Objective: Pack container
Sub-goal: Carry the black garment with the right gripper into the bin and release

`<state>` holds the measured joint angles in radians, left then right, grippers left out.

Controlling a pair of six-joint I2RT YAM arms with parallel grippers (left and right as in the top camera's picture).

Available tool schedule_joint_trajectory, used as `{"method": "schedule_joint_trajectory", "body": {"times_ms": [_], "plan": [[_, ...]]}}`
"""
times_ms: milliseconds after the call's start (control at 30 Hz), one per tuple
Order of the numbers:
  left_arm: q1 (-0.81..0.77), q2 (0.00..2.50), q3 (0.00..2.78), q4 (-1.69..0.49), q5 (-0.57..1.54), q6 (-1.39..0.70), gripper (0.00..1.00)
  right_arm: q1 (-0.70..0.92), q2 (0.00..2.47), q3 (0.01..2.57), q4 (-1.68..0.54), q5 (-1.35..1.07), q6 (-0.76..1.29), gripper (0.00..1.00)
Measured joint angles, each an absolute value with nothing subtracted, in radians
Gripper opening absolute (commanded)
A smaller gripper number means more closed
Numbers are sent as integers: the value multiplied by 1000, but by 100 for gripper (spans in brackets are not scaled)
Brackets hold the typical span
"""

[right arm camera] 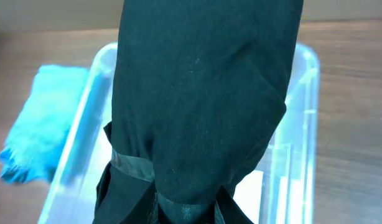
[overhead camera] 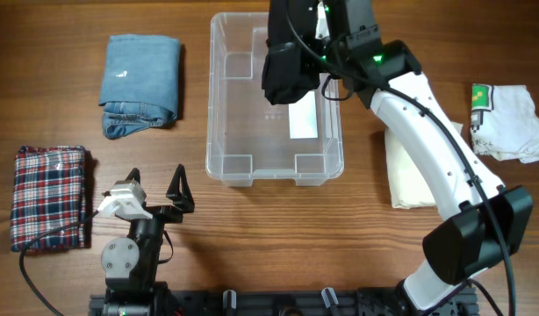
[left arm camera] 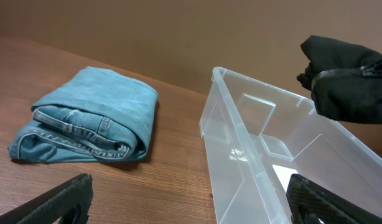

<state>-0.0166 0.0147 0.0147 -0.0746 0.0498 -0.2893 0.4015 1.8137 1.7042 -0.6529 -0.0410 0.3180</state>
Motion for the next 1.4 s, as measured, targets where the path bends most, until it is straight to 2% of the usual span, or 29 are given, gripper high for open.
{"method": "schedule_joint_trajectory", "body": {"times_ms": [333,533,600,633,733,867,1300,1400], "plan": [[-17,15,15,-75,49,-289,100,401,2025,1703,-635,12,333,19],[-17,15,15,-75,50,-289,100,401,2044,1703,-630,12,331,24],[-16,15,15,-75,50,-289,100,401,2046,1703,-616,12,328,34],[-17,15,15,-75,50,-289,100,401,2048,1703,-608,12,324,45],[-17,15,15,-75,50,-289,100,401,2058,1703,-580,13,300,56],[-17,15,15,-75,50,-289,100,401,2061,1703,-550,73,279,60],[-17,15,15,-75,50,-289,100,419,2061,1805,-651,140,226,61],[-16,15,15,-75,50,-289,100,428,2060,1805,-685,162,221,67]]}}
